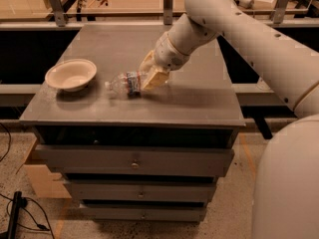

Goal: Knock water bottle over

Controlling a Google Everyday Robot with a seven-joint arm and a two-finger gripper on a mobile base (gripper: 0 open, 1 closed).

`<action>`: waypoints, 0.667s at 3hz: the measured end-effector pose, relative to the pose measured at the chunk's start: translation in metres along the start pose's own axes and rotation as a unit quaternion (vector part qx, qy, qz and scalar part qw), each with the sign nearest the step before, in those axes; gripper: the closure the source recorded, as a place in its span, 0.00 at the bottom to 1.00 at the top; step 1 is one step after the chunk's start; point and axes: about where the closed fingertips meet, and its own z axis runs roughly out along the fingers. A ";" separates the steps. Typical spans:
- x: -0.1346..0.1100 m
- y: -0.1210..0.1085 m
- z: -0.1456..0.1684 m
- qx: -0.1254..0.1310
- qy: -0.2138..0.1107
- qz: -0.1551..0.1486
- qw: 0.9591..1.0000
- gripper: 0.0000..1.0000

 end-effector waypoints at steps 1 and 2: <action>0.000 0.000 0.000 0.000 0.000 0.000 1.000 0.12; 0.001 -0.005 -0.008 0.012 -0.014 0.033 0.999 0.00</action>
Offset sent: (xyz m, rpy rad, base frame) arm 0.0116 -0.0179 0.0225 0.1082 0.0586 -0.1666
